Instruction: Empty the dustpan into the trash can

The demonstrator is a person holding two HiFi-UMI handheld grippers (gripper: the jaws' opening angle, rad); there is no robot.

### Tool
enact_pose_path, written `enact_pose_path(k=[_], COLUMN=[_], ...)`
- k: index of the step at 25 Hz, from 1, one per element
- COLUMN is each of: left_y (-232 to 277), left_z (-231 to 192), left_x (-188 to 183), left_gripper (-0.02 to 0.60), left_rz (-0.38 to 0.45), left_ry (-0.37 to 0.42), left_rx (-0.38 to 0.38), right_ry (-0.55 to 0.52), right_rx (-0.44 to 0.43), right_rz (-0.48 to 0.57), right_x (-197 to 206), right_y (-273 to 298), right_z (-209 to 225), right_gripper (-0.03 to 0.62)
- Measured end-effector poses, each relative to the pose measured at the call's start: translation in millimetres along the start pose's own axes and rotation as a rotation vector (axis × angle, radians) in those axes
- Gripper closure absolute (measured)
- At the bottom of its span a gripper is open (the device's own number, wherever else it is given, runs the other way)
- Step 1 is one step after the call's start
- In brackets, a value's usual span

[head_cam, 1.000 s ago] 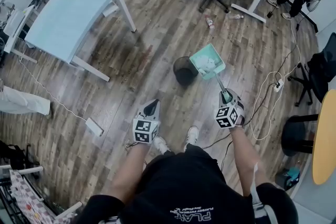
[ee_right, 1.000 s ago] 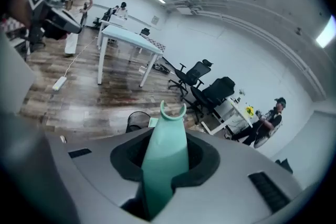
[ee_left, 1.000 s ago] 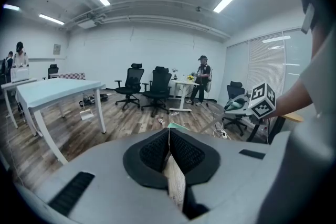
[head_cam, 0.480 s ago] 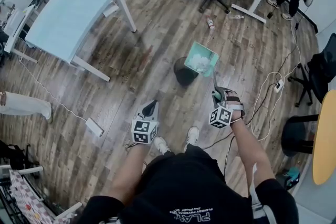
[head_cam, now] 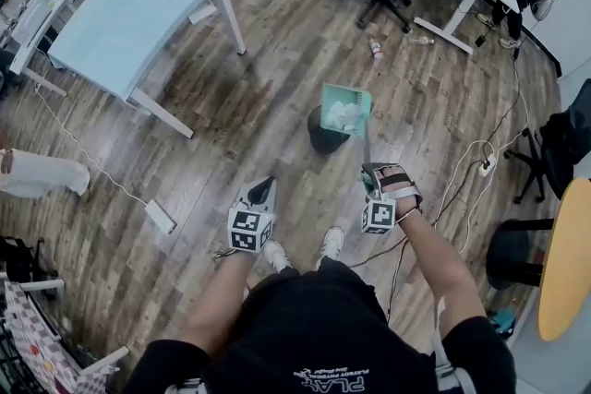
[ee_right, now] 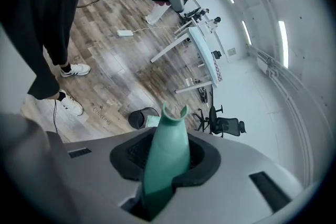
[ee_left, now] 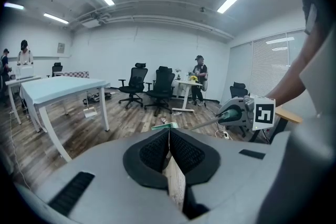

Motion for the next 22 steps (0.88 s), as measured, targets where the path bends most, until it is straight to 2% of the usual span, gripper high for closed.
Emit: enact_pose_path(k=[10,14,20,22], left_y=[-10.6,-15.3,-16.2,-16.1], left_z=[-5.9,-7.7,-6.2,-6.1], left_x=[7.7,9.3,13.2,14.6], left_gripper=[0.558,0.558,0.558,0.558], left_rz=[0.003,0.000,0.004,0.004], left_ry=[-0.020,-0.024,-0.022,-0.020], left_rx=[-0.018,-0.020,-0.014,-0.009], right_ry=[-0.273,-0.338,-0.449,-0.565], right_rx=[-0.061,-0.085,-0.064,-0.114], right_rz=[0.029,0.036,0.131,0.108], right_x=[-23.8,-27.6,-45.9,-43.9], right_y=[7.9,5.8,4.0,4.1], right_z=[-15.9,-22.1,-43.9,-56.7], right_gripper=[0.490,0.490,0.491,0.491])
Point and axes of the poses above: the fingertips, and each gripper's own axes: y forward along the fingers, z to its right, x out of its underside, the point moved 6 cm from there along -y, backward along the fingers, and after that the axes turned 5 degrees about y, right-handed, at the moved point
